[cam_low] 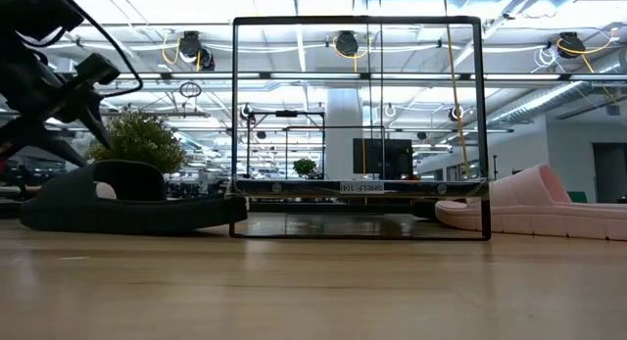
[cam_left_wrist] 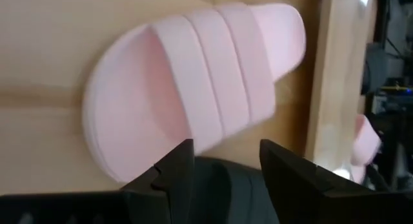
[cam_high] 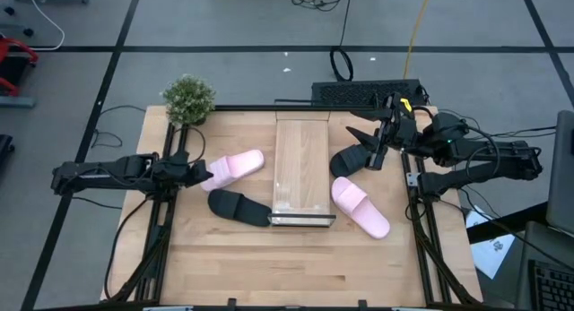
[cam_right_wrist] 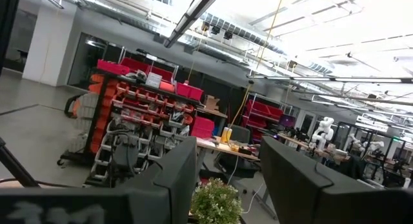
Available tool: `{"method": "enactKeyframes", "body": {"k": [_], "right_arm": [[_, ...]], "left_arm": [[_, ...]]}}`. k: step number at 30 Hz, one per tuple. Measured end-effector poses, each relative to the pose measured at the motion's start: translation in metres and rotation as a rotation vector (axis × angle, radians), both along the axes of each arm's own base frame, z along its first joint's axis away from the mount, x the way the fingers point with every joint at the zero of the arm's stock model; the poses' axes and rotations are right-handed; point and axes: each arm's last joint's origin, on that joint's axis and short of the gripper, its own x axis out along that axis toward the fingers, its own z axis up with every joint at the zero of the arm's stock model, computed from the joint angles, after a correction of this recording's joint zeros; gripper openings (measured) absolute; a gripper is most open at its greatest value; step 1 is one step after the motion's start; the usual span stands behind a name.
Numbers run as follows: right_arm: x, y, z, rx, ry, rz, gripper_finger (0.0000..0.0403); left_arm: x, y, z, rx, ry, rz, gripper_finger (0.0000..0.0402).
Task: Pick and place slides into the shelf
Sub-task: Put the left pink slipper on the shelf
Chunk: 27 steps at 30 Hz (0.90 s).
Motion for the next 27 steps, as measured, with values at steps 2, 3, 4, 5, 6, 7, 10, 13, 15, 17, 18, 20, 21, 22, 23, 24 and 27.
{"method": "enactKeyframes", "body": {"k": [2,3,4,5,6,7,10,13,15,17,18,20,21,22,23,24,27], "right_arm": [[0.000,0.000,0.000,-0.001,0.000,0.000,0.0162],[0.000,0.000,0.000,-0.003,0.001,-0.001,0.0162],[0.000,0.000,0.000,-0.006,0.002,-0.002,0.0162],[0.000,0.000,0.000,-0.011,0.003,-0.003,0.0162],[0.000,0.000,0.000,-0.017,0.004,-0.005,0.0162],[0.000,0.000,0.000,-0.021,0.005,-0.007,0.0162],[0.000,0.000,0.000,-0.023,0.006,-0.007,0.0162],[0.000,0.000,0.000,-0.023,0.006,-0.007,0.0162],[0.000,0.000,0.000,-0.023,0.006,-0.007,0.0162],[0.000,0.000,0.000,-0.024,0.006,-0.007,0.0162],[0.000,0.000,0.000,-0.024,0.006,-0.008,0.0162],[0.000,0.000,0.000,-0.024,0.006,-0.008,0.0162],[0.000,0.000,0.000,-0.024,0.005,-0.008,0.0162],[0.000,0.000,0.000,-0.024,0.006,-0.007,0.0162],[0.000,0.000,0.000,-0.024,0.006,-0.007,0.0162],[0.000,0.000,0.000,-0.024,0.006,-0.007,0.0162],[0.000,0.000,0.000,-0.030,0.007,-0.009,0.0162]], "left_arm": [[0.000,0.000,-0.005,0.005,0.011,0.017,0.0173],[0.000,0.001,-0.008,0.001,0.016,0.027,0.0173],[0.000,0.001,-0.011,-0.009,0.023,0.039,0.0173],[0.000,0.001,-0.014,-0.016,0.030,0.049,0.0173],[-0.001,0.001,-0.016,-0.020,0.035,0.058,0.0173],[-0.001,0.001,-0.018,-0.021,0.039,0.066,0.0173],[0.000,0.002,-0.021,-0.010,0.025,0.098,0.0173],[0.003,0.003,-0.023,0.011,-0.006,0.122,0.0173],[0.004,0.003,-0.026,0.018,-0.019,0.130,0.0173],[0.006,0.003,-0.031,0.012,-0.028,0.139,0.0173],[0.005,0.003,-0.032,0.005,-0.027,0.143,0.0173],[0.006,0.003,-0.032,0.007,-0.023,0.147,0.0173],[0.006,0.003,-0.032,0.008,-0.022,0.148,0.0173],[0.006,0.003,-0.032,0.008,-0.021,0.148,0.0173],[0.006,0.003,-0.032,0.010,-0.023,0.150,0.0173],[0.006,0.004,-0.032,0.012,-0.023,0.153,0.0173],[0.006,0.004,-0.032,0.011,-0.024,0.163,0.0173]]}}
